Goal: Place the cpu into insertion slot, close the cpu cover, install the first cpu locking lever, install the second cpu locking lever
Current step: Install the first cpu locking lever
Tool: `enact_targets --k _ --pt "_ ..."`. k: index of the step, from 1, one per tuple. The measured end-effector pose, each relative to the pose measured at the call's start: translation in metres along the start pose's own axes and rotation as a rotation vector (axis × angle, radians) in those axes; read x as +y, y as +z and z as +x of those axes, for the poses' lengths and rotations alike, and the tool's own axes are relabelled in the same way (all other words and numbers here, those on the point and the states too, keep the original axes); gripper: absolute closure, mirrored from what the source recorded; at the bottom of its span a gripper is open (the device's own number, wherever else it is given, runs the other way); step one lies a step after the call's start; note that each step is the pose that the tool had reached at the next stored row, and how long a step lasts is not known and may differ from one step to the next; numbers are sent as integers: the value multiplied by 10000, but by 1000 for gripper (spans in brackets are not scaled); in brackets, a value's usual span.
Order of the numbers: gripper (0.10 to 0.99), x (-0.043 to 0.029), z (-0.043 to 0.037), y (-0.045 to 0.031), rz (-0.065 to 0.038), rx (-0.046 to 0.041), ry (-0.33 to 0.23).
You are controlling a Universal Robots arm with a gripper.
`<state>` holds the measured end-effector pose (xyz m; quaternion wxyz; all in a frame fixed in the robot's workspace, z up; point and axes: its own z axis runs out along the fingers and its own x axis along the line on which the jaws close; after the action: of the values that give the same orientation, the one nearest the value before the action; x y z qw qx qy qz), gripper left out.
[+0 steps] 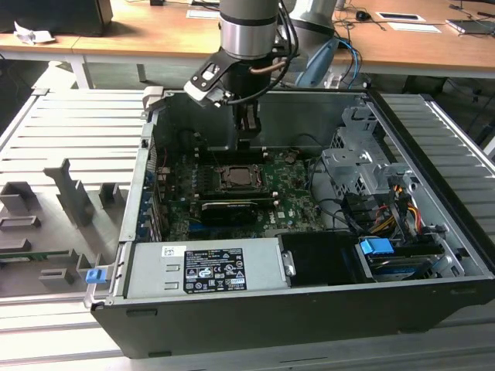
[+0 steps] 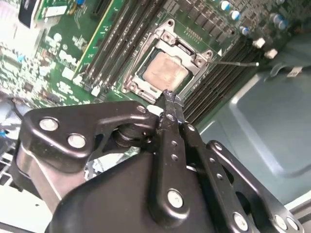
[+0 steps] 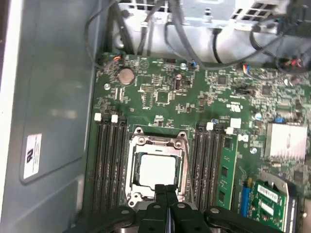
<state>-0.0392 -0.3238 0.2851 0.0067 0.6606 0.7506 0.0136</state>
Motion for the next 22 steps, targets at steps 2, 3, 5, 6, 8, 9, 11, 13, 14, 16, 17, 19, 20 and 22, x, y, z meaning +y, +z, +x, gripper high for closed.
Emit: enact_targets --k 2,3,5,6,8,9,11,13,14,16,17,19,20,22 --pt "980 0 0 2 3 10 -371" --pt "980 0 0 4 5 16 -550" --pt "980 0 0 11 7 31 -1014" --pt "980 0 0 16 10 41 -1335" --pt "980 -1 0 36 29 55 -2196" --pt "980 -1 0 41 34 60 -2376" --pt "980 -1 -1 50 44 72 -2773" --pt "980 -2 0 60 59 82 -3226" --pt "980 -2 -1 61 64 84 -3410" --pt "980 -2 -1 63 68 96 -3945" --pt "980 -2 -1 63 68 101 -4119" --pt "980 -2 0 63 72 112 -4554" --pt "980 -1 0 64 73 121 -4871" --pt "980 -2 0 63 77 131 -5301"
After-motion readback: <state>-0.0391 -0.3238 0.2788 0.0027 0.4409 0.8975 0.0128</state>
